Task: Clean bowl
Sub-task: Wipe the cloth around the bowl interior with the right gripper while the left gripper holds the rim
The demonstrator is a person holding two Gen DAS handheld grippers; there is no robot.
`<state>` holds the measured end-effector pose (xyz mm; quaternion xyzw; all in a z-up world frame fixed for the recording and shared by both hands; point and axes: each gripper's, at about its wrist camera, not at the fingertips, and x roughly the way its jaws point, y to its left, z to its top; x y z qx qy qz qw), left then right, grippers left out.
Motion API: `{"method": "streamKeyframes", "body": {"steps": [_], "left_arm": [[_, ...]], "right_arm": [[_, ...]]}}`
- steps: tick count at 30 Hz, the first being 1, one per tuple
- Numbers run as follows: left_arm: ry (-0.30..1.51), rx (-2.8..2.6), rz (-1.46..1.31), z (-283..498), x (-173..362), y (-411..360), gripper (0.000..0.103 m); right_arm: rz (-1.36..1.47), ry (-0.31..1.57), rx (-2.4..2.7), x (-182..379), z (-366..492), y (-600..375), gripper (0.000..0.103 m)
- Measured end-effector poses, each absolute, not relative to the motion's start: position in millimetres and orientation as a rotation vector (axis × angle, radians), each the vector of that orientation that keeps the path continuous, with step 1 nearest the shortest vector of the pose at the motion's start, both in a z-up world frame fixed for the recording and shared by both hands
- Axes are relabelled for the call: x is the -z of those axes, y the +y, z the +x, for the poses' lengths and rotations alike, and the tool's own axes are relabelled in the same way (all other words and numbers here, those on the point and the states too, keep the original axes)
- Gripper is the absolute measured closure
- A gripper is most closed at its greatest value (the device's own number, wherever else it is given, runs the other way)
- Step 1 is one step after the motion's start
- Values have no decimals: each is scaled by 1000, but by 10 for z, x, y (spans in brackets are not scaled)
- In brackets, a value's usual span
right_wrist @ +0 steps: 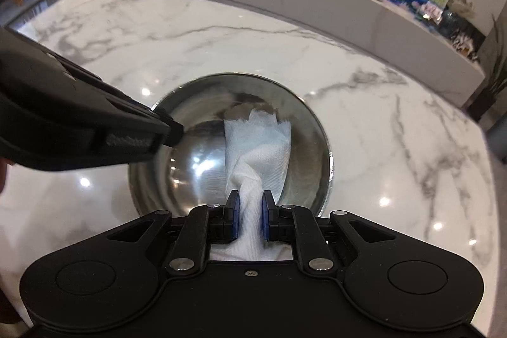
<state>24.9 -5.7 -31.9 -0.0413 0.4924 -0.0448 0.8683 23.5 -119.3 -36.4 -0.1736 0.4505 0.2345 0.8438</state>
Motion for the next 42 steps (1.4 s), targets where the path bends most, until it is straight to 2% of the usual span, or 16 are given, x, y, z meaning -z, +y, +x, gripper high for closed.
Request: {"method": "streamKeyframes", "body": {"steps": [4, 7, 11, 14, 23, 27, 30, 36, 42], "left_arm": [[1037, 91, -109, 256, 324, -37, 94], [1074, 86, -114, 255, 361, -38, 79], [1117, 117, -126, 240, 416, -77, 75], [1123, 133, -136, 226, 417, -89, 75], [1098, 143, -114, 208, 388, -106, 86], [1084, 123, -81, 219, 382, -135, 94], [1086, 119, -71, 219, 387, -139, 94], [1058, 105, -36, 212, 343, -133, 97], [1043, 99, -15, 207, 338, -152, 97]], "right_arm": [[-333, 962, -498, 365, 287, -1223, 92], [-325, 969, -494, 375, 307, -1224, 92], [-316, 974, -492, 376, 307, -1236, 92], [-315, 976, -492, 375, 294, -1247, 92], [-303, 991, -507, 364, 301, -1258, 92], [-164, 1051, -629, 345, 313, -1278, 92], [-113, 1088, -687, 354, 307, -1270, 92], [-208, 1078, -648, 365, 269, -1224, 92], [-449, 963, -505, 375, 174, -1157, 92]]}}
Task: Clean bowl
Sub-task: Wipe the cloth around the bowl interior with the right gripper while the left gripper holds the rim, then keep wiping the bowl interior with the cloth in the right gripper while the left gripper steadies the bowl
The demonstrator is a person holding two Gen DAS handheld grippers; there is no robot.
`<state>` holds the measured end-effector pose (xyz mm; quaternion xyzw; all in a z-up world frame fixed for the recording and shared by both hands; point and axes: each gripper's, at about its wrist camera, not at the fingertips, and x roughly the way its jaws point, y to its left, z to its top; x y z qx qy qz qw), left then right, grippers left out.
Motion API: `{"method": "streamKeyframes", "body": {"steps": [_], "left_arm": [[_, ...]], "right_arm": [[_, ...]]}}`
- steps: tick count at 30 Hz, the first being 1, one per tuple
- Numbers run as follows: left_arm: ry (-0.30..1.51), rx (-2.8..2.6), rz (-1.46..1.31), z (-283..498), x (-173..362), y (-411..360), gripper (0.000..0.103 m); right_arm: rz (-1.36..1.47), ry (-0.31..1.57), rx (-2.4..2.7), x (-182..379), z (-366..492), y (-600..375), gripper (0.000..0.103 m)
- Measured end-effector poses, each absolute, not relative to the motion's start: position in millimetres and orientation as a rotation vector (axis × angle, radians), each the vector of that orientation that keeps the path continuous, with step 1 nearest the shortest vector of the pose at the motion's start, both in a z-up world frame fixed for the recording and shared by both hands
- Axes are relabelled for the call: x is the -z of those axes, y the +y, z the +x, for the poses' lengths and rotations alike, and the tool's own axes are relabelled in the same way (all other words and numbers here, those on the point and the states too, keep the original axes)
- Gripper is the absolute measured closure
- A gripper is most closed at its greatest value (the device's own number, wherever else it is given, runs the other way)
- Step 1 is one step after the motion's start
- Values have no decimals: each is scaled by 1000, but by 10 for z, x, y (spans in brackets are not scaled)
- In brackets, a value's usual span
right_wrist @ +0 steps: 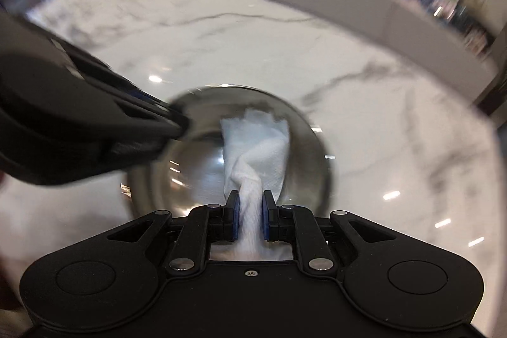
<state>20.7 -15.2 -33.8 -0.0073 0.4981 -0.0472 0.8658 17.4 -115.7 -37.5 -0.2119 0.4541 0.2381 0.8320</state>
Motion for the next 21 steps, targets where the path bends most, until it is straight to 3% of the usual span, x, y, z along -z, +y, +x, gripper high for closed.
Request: {"method": "streamKeyframes", "body": {"steps": [7, 9, 12, 17, 21], "left_arm": [[1058, 104, -65, 215, 360, -108, 96], [1082, 114, -86, 225, 377, -96, 81], [1111, 131, -98, 226, 412, -119, 74], [1137, 155, -109, 219, 438, -129, 75], [1118, 156, -89, 206, 412, -129, 88]], "right_arm": [[-411, 971, -510, 369, 197, -1221, 92], [-405, 971, -511, 363, 203, -1233, 92], [-396, 974, -509, 369, 232, -1225, 92], [-389, 978, -504, 380, 255, -1217, 92], [-383, 980, -498, 382, 247, -1204, 92]]}}
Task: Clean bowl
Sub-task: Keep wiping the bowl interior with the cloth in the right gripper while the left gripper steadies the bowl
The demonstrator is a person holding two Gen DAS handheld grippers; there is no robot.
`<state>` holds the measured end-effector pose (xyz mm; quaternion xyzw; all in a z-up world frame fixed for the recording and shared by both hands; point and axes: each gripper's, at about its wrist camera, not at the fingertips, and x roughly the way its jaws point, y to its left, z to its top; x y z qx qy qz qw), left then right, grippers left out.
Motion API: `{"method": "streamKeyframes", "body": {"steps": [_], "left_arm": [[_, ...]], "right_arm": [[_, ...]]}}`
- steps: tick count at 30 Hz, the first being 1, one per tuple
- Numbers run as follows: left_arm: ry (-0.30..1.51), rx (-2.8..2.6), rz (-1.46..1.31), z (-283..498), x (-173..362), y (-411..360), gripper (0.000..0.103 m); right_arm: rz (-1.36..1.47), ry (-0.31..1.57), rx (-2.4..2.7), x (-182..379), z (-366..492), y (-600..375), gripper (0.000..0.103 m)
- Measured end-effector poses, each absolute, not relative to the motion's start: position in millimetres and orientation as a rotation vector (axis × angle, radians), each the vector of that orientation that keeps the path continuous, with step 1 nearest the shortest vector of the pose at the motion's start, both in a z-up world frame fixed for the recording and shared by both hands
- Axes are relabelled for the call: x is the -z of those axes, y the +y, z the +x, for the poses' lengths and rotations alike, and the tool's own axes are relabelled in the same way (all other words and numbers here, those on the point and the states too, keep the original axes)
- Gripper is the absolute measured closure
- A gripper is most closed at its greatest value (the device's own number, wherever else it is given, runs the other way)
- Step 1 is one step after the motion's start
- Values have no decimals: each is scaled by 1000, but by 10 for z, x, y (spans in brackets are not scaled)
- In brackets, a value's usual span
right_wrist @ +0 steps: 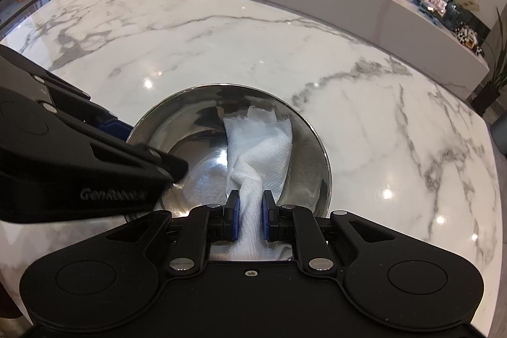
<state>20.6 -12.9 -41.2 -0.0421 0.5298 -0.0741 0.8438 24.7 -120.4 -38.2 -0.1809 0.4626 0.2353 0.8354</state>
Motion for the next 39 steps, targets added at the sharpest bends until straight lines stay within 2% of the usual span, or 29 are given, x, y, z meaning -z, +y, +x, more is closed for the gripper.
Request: {"method": "streamKeyframes", "body": {"steps": [14, 21, 26, 28, 30, 31, 37, 39], "left_arm": [[1075, 139, 7, 205, 395, -213, 95], [1050, 126, 39, 194, 375, -223, 95], [1050, 125, 22, 195, 371, -203, 94], [1070, 122, -7, 205, 388, -178, 88], [1113, 124, -39, 230, 433, -154, 71], [1132, 127, -55, 237, 457, -145, 70], [1162, 154, -90, 244, 488, -141, 73], [1160, 163, -82, 236, 485, -151, 86]], "right_arm": [[-211, 1064, -621, 379, 289, -1235, 91], [-430, 973, -503, 371, 183, -1139, 92], [-404, 983, -504, 372, 214, -1188, 92], [-402, 984, -505, 374, 216, -1193, 92], [-405, 984, -505, 377, 213, -1189, 92], [-408, 983, -505, 377, 212, -1185, 92], [-394, 991, -522, 375, 212, -1179, 91], [-383, 996, -530, 373, 214, -1181, 91]]}}
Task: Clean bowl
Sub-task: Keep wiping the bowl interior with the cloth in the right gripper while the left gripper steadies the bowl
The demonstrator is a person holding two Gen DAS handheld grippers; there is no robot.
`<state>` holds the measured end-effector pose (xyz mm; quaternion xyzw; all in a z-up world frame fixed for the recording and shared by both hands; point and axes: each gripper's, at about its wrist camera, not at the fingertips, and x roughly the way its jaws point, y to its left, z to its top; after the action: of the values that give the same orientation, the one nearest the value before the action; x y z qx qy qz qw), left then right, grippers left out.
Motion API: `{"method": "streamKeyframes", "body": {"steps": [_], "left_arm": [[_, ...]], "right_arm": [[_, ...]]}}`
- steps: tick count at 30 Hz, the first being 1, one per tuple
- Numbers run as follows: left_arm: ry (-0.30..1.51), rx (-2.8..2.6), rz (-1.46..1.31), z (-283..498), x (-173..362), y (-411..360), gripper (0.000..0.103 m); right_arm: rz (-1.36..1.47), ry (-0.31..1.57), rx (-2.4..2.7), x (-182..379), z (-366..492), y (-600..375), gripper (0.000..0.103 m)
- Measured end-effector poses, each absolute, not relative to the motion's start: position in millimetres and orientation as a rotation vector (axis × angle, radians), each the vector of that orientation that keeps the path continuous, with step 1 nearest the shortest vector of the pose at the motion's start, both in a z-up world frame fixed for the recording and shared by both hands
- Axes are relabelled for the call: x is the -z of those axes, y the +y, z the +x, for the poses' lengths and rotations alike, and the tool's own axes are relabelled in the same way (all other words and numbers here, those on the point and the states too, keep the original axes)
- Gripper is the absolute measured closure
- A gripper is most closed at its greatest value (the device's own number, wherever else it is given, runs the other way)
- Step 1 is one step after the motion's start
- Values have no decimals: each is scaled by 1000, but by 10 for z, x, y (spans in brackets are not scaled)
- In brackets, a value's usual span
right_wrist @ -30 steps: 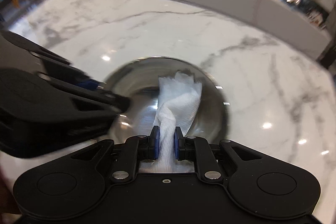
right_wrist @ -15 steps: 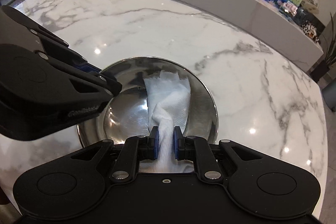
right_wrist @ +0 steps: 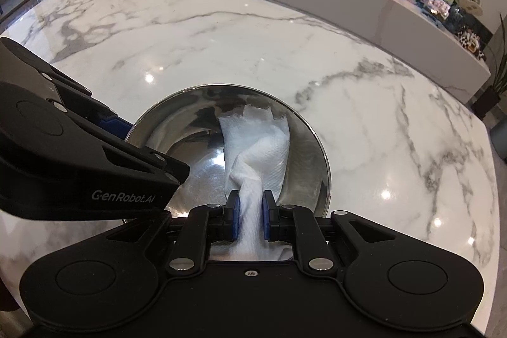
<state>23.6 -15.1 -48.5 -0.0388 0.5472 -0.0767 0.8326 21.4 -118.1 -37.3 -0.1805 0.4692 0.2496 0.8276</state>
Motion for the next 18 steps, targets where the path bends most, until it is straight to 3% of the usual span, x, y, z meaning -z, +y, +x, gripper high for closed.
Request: {"method": "streamKeyframes", "body": {"steps": [18], "left_arm": [[1120, 162, -21, 246, 463, -168, 90]], "right_arm": [[-281, 1040, -589, 381, 244, -1145, 91]]}}
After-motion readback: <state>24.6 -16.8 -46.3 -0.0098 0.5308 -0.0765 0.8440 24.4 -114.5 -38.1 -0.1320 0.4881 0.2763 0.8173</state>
